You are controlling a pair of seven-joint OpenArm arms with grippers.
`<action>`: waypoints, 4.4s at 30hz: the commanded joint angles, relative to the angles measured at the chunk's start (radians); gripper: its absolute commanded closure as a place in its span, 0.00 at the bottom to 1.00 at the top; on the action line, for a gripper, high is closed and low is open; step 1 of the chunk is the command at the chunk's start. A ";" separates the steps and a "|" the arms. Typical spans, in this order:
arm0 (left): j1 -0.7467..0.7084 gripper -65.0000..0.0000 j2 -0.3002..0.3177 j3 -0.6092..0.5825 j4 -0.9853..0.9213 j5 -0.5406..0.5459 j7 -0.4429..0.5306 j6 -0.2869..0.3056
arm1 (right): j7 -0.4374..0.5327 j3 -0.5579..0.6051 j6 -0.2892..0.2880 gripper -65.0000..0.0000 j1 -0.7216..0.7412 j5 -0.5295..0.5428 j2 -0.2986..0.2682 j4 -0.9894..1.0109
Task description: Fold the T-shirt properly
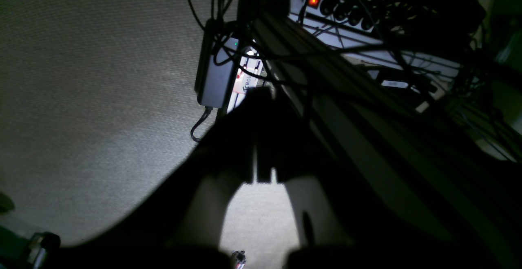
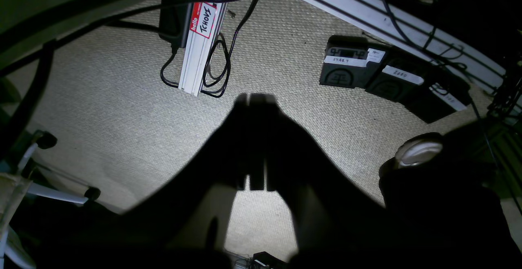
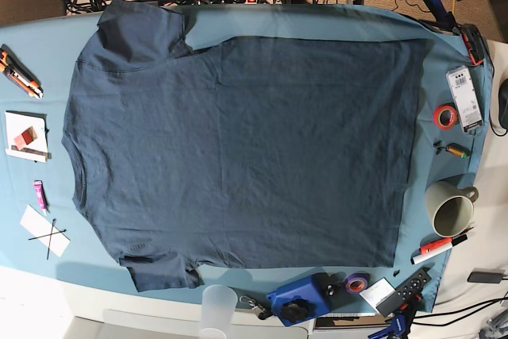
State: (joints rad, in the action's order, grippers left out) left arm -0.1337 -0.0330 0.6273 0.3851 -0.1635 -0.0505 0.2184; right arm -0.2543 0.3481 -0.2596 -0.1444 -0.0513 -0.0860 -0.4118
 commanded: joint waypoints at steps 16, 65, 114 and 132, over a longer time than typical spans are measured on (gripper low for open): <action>-0.005 1.00 -0.003 -0.003 0.006 0.007 0.008 0.011 | 0.000 0.002 -0.007 1.00 -0.003 0.010 -0.008 -0.006; -0.929 1.00 0.141 -0.002 1.395 0.640 -0.249 0.280 | -0.649 -0.740 -0.277 1.00 -0.854 0.880 -0.387 -1.344; -0.935 1.00 0.130 -0.002 1.770 0.640 -0.324 0.227 | -0.791 -0.903 -0.439 0.42 -0.465 1.091 -0.353 -1.142; -0.835 1.00 0.130 -0.002 1.770 0.639 -0.325 0.227 | -0.879 -0.861 -0.439 0.42 -0.565 1.175 -0.322 -1.142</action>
State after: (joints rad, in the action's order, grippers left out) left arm -0.9569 0.0940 0.6212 2.1403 0.4652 -0.3931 0.4423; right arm -1.0733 -0.5163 -0.7357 -0.6952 1.2476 -0.4007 -1.5600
